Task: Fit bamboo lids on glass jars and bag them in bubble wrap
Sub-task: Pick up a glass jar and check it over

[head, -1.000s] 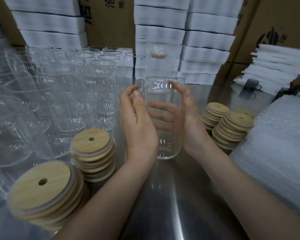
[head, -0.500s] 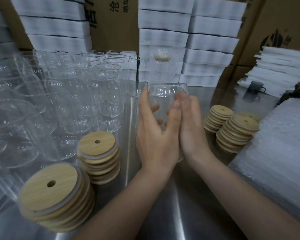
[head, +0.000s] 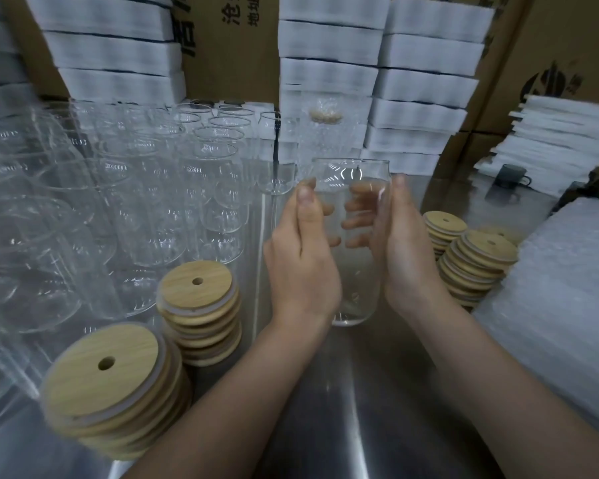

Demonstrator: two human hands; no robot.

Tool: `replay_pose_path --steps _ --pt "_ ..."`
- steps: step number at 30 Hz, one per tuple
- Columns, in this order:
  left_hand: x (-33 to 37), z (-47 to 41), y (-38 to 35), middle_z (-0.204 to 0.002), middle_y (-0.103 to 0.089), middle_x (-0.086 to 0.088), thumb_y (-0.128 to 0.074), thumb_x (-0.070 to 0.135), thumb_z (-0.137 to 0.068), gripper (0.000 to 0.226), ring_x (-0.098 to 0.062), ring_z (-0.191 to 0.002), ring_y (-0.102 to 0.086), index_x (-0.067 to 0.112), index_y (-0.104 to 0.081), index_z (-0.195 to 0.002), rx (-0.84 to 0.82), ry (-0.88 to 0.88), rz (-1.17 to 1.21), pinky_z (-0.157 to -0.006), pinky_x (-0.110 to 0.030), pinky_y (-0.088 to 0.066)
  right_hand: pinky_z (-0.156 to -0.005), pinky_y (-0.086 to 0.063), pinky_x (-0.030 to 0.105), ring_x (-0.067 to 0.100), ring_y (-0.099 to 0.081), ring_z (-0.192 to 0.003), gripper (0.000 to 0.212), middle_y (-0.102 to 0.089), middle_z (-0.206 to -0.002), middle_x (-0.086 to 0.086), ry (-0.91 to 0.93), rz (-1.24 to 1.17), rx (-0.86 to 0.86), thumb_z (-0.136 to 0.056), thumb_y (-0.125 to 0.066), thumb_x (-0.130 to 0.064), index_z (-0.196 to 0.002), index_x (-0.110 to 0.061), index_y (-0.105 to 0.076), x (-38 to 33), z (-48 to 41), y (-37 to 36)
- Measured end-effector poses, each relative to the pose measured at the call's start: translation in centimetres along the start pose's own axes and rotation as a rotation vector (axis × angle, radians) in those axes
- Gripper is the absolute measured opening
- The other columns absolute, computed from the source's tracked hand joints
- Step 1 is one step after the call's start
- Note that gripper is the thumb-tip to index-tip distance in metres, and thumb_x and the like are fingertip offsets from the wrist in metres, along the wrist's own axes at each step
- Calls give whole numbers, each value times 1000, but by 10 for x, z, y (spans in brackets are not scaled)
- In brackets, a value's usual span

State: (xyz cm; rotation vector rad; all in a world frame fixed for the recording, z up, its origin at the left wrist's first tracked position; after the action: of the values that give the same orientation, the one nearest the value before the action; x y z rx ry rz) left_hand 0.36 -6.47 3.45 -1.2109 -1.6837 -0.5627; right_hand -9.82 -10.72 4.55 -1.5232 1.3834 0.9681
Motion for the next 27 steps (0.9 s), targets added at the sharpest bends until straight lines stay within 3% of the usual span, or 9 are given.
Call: replay_pose_path --steps 3,6,10,13,15,18,21,23,27 --pt "0 0 0 -112 -70 5 -23 67 -85 44 -19 -104 -68 53 -53 -115 -3 -19 -8 -82 -39 -58 -85 -48 32 17 -63 -104 58 -67 -110 0 -15 -80 -116 -90 -30 -66 -119 -25 -58 -6 2 -1" --pt "-3 2 0 -125 -67 1 -25 63 -89 65 -14 -116 -63 30 -53 -138 -38 -96 -95 -92 -45 -54 -95 -48 39 18 -65 -108 64 -69 -111 1 -32 -107 -125 -84 -49 -72 -124 -22 -55 -15 4 -1" --pt "-2 -1 0 -117 -63 12 -37 70 -81 78 -6 -98 -64 25 -44 -144 -128 -175 -237 -86 -25 -52 -90 -52 40 21 -66 -105 65 -71 -107 5 -23 -147 -121 -70 -75 -57 -117 -15 -61 -18 1 5" --pt "-1 1 -1 -114 -55 19 -53 78 -65 93 -9 -92 -63 36 -33 -146 -187 -169 -332 -82 -35 -55 -83 -53 31 20 -67 -105 85 -71 -110 6 -5 -142 -171 -48 -83 -68 -114 -18 -63 -19 -2 12" --pt "1 2 -1 -118 -52 17 -58 76 -62 95 -11 -99 -61 40 -28 -145 -204 -206 -407 -83 -41 -55 -82 -53 31 20 -67 -108 85 -71 -113 6 11 -103 -191 -45 -84 -68 -113 -21 -65 -19 -4 16" --pt "3 1 -1 -124 -50 7 -66 68 -63 97 -17 -102 -58 37 -27 -146 -212 -288 -516 -82 -44 -54 -84 -53 34 16 -66 -106 62 -70 -110 0 53 -36 -168 -54 -85 -48 -108 -24 -67 -18 -5 23" --pt "1 -2 -1 -127 -52 -2 -80 51 -64 97 -24 -109 -57 28 -35 -147 -198 -376 -644 -87 -45 -51 -88 -53 34 14 -64 -105 53 -67 -109 -3 96 99 -134 -59 -74 -47 -108 -26 -67 -19 -1 22" --pt "-2 -3 0 -129 -55 -5 -82 45 -65 91 -29 -110 -57 26 -41 -144 -149 -462 -783 -88 -44 -47 -88 -54 36 19 -62 -104 56 -64 -110 4 108 184 -110 -61 -75 -46 -110 -21 -65 -19 3 17" --pt "-6 -1 -3 -132 -56 1 -81 31 -66 81 -26 -117 -55 29 -45 -139 -82 -545 -887 -95 -41 -37 -76 -57 35 14 -61 -91 35 -60 -102 9 63 95 1 -81 -76 -16 -111 -4 -61 -18 8 10"
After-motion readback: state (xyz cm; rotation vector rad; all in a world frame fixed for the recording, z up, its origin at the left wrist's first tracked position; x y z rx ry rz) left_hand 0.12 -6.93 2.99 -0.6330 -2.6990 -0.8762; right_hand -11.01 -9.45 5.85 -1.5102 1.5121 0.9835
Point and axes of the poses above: each hand's wrist, its own z-axis away from the middle knuckle, its own y-axis out of the back of the hand, x = y × z, the point moved 2 cm from there along -z, towards the middle knuckle
